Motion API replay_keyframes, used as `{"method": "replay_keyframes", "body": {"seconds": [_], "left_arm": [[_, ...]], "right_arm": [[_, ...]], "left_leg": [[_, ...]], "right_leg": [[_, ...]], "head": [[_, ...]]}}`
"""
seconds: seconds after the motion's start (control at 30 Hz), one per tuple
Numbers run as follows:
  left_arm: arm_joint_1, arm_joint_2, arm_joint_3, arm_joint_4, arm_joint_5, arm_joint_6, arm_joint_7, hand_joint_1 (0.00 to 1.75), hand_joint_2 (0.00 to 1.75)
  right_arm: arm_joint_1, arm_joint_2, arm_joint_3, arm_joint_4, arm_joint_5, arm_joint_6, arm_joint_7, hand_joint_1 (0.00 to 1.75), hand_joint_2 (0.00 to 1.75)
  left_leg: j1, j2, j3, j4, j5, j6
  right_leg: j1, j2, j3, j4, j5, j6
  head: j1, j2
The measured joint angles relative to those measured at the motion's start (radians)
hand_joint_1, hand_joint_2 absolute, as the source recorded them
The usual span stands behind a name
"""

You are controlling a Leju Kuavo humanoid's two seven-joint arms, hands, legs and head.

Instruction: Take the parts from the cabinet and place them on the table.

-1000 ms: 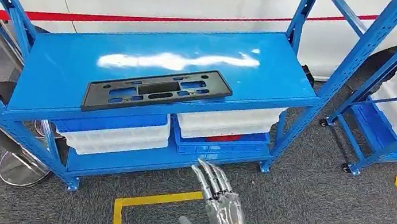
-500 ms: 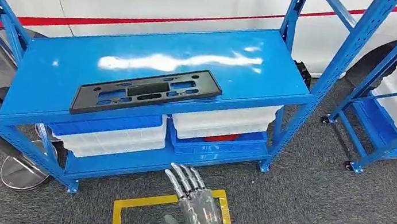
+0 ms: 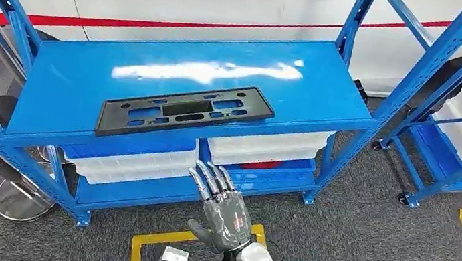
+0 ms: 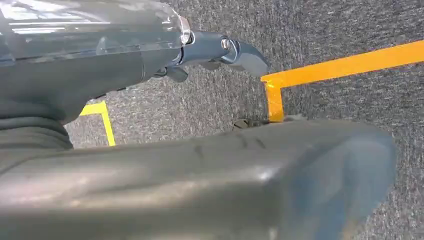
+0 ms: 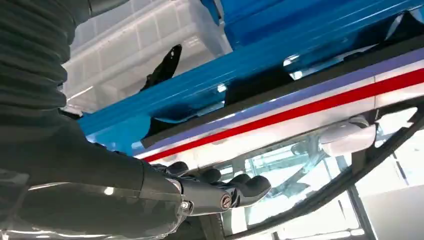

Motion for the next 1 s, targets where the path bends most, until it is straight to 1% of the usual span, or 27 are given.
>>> {"method": "replay_keyframes", "body": {"seconds": [0.03,0.07,0.1,0.13,0.17,0.23,0.27,0.3,0.33,0.4,0.43,0.47,0.5,0.53,0.57,0.6,0.63,0.67,0.7,0.73,0.77,0.8,0.83,0.9,0.93,0.97,1.0], "left_arm": [[0.001,0.0,0.0,0.0,0.0,0.0,0.0,0.0,0.0],[0.001,-0.002,0.0,0.0,0.0,0.0,0.0,0.0,0.0],[0.002,-0.004,0.0,0.0,0.0,0.0,0.001,0.0,0.0],[0.0,-0.006,0.0,0.001,0.0,0.0,0.002,0.0,0.0],[0.0,-0.007,0.0,0.001,0.0,0.0,0.002,0.0,0.0],[-0.001,-0.007,0.0,0.001,0.0,-0.001,0.003,0.0,0.0],[-0.005,-0.007,0.0,0.001,0.0,-0.001,0.003,0.0,0.0],[-0.003,-0.006,0.001,0.001,0.0,-0.001,0.004,0.0,0.0],[-0.003,-0.006,0.001,0.001,0.001,-0.001,0.005,0.0,0.0],[-0.002,-0.006,0.002,0.001,0.002,-0.002,0.006,0.0,0.0],[-0.002,-0.006,0.002,0.001,0.003,-0.002,0.006,0.0,0.0],[0.0,-0.006,0.003,0.001,0.004,-0.002,0.006,0.0,0.0],[0.002,-0.006,0.004,0.001,0.007,-0.001,0.006,0.0,0.0],[0.002,-0.006,0.004,0.001,0.009,-0.001,0.006,0.0,0.0],[0.002,-0.006,0.005,0.001,0.01,-0.001,0.006,0.0,0.0],[0.004,-0.006,0.005,0.001,0.01,-0.001,0.005,0.0,0.0],[0.004,-0.006,0.005,0.003,0.011,-0.001,0.006,0.0,0.0],[0.0,-0.006,0.005,0.003,0.011,-0.001,0.005,0.0,0.0],[0.0,-0.006,0.005,0.003,0.011,-0.001,0.005,0.0,0.0],[0.001,-0.006,0.005,0.003,0.011,-0.001,0.005,0.0,0.0],[0.0,-0.006,0.006,0.003,0.011,-0.001,0.005,0.0,0.0],[0.0,-0.006,0.006,0.003,0.012,-0.001,0.005,0.0,0.0],[0.0,-0.006,0.007,0.003,0.011,-0.001,0.005,0.0,0.0],[0.0,-0.007,0.008,0.003,0.011,-0.001,0.005,0.0,0.0],[0.0,-0.007,0.01,0.003,0.011,-0.002,0.005,0.0,0.0],[0.0,-0.007,0.011,0.003,0.011,-0.002,0.005,0.0,0.0],[0.0,-0.007,0.011,0.003,0.011,-0.002,0.005,0.0,0.0]], "right_arm": [[0.0,0.002,-0.002,-0.01,0.012,0.011,0.009,0.0,1.75],[0.0,0.004,-0.004,-0.022,0.02,0.019,0.015,0.0,1.75],[-0.001,0.005,-0.006,-0.031,0.024,0.023,0.018,0.0,1.75],[-0.002,0.008,-0.008,-0.038,0.026,0.028,0.019,0.0,1.75],[-0.002,0.008,-0.008,-0.042,0.027,0.031,0.021,0.0,1.75],[-0.001,0.01,-0.011,-0.055,0.039,0.042,0.026,0.0,1.75],[-0.001,0.014,-0.013,-0.062,0.043,0.05,0.029,0.0,1.75],[0.001,0.02,-0.018,-0.071,0.051,0.065,0.03,0.0,1.75],[-0.001,0.026,-0.023,-0.077,0.056,0.076,0.031,0.0,1.75],[0.002,0.035,-0.027,-0.087,0.063,0.096,0.031,0.0,1.75],[0.005,0.035,-0.028,-0.089,0.066,0.105,0.03,0.0,1.75],[0.011,0.038,-0.031,-0.092,0.071,0.117,0.028,0.0,1.75],[0.019,0.043,-0.038,-0.098,0.077,0.132,0.024,0.0,1.75],[0.025,0.047,-0.043,-0.105,0.083,0.143,0.018,0.0,1.75],[0.03,0.052,-0.047,-0.11,0.088,0.151,0.013,0.0,1.75],[0.035,0.056,-0.051,-0.116,0.093,0.158,0.008,0.0,1.75],[0.036,0.059,-0.053,-0.119,0.094,0.161,0.007,0.0,1.75],[0.039,0.06,-0.055,-0.123,0.095,0.165,0.007,0.0,1.75],[0.041,0.062,-0.059,-0.128,0.098,0.17,0.006,0.0,1.75],[0.043,0.064,-0.061,-0.132,0.103,0.176,0.004,0.0,1.75],[0.044,0.066,-0.064,-0.136,0.105,0.178,0.003,0.0,1.75],[0.047,0.067,-0.067,-0.14,0.106,0.179,0.003,0.0,1.75],[0.047,0.068,-0.07,-0.144,0.106,0.179,0.001,0.0,1.75],[0.05,0.069,-0.075,-0.146,0.106,0.18,0.0,0.0,1.75],[0.055,0.068,-0.078,-0.146,0.106,0.18,0.0,0.0,1.75],[0.058,0.068,-0.078,-0.146,0.107,0.181,0.0,0.0,1.75],[0.059,0.069,-0.079,-0.146,0.106,0.181,0.0,0.0,1.75]], "left_leg": [[-0.003,-0.001,0.01,0.0,-0.005,0.0],[-0.005,-0.001,0.019,0.0,-0.011,-0.002],[-0.004,-0.001,0.02,-0.001,-0.016,-0.003],[-0.013,-0.003,0.021,0.004,-0.022,-0.011],[-0.009,-0.003,0.019,0.001,-0.023,-0.014],[-0.006,0.0,0.025,-0.004,-0.027,-0.025],[-0.014,0.002,0.033,-0.006,-0.032,-0.033],[-0.01,0.002,0.032,0.012,-0.043,-0.037],[-0.007,-0.001,0.005,0.069,-0.074,-0.041],[0.003,-0.001,-0.088,0.233,-0.14,-0.052],[0.006,0.0,-0.129,0.296,-0.156,-0.057],[0.01,0.0,-0.15,0.317,-0.144,-0.061],[0.014,0.0,-0.143,0.279,-0.101,-0.065],[0.018,0.0,-0.116,0.208,-0.049,-0.068],[0.021,0.001,-0.08,0.119,0.005,-0.069],[0.023,0.002,-0.052,0.042,0.043,-0.069],[0.017,0.0,-0.04,0.027,0.021,-0.066],[0.016,-0.002,-0.039,0.024,0.018,-0.051],[0.015,-0.002,-0.041,0.022,0.016,-0.046],[0.013,-0.003,-0.041,0.024,0.012,-0.038],[0.014,-0.004,-0.036,0.018,0.012,-0.029],[0.016,-0.003,-0.027,0.012,0.012,-0.022],[0.016,-0.002,-0.021,0.009,0.009,-0.016],[0.013,-0.001,-0.016,0.01,0.002,-0.007],[0.011,-0.002,-0.013,0.01,-0.002,-0.003],[0.008,-0.003,-0.007,0.01,-0.006,-0.002],[0.006,-0.004,0.001,0.01,-0.012,-0.002]], "right_leg": [[0.001,0.0,0.036,-0.087,0.059,-0.007],[0.007,0.0,0.08,-0.187,0.114,-0.017],[0.012,-0.002,0.107,-0.256,0.133,-0.03],[0.013,-0.004,0.119,-0.275,0.119,-0.03],[0.015,-0.004,0.117,-0.271,0.118,-0.029],[0.018,-0.001,0.117,-0.275,0.114,-0.036],[0.007,0.002,0.126,-0.288,0.116,-0.039],[0.003,0.0,0.142,-0.299,0.118,-0.042],[-0.001,-0.002,0.149,-0.301,0.114,-0.048],[-0.001,-0.002,0.155,-0.301,0.106,-0.05],[-0.001,-0.002,0.158,-0.301,0.101,-0.05],[-0.002,-0.002,0.162,-0.299,0.097,-0.048],[-0.003,0.0,0.17,-0.298,0.09,-0.046],[-0.004,0.002,0.177,-0.296,0.083,-0.042],[-0.006,0.003,0.186,-0.293,0.075,-0.038],[-0.005,0.003,0.189,-0.291,0.066,-0.032],[0.001,0.004,0.191,-0.285,0.06,-0.023],[0.001,0.006,0.188,-0.285,0.059,-0.017],[0.001,0.005,0.189,-0.286,0.058,-0.012],[0.001,0.004,0.192,-0.29,0.056,-0.006],[-0.001,0.004,0.195,-0.29,0.051,0.002],[-0.006,0.002,0.196,-0.277,0.042,0.007],[-0.005,0.001,0.176,-0.234,0.021,0.008],[-0.004,0.001,0.085,-0.075,-0.045,0.011],[-0.003,0.001,0.028,0.016,-0.073,0.012],[-0.003,0.001,-0.007,0.057,-0.068,0.01],[-0.002,0.001,-0.013,0.04,-0.033,0.006]], "head": [[0.0,0.0],[0.0,0.0],[0.0,0.0],[0.0,0.0],[0.0,0.0],[0.0,0.0],[0.0,0.0],[0.001,0.0],[-0.003,0.0],[-0.003,0.0],[-0.003,0.0],[-0.003,0.0],[-0.003,0.0],[-0.003,0.0],[-0.003,0.0],[-0.003,0.0],[-0.003,0.0],[-0.003,0.0],[-0.002,0.0],[-0.002,0.0],[-0.003,0.0],[-0.002,0.0],[-0.002,0.0],[-0.002,0.0],[-0.002,0.0],[-0.002,0.0],[-0.002,0.0]]}}
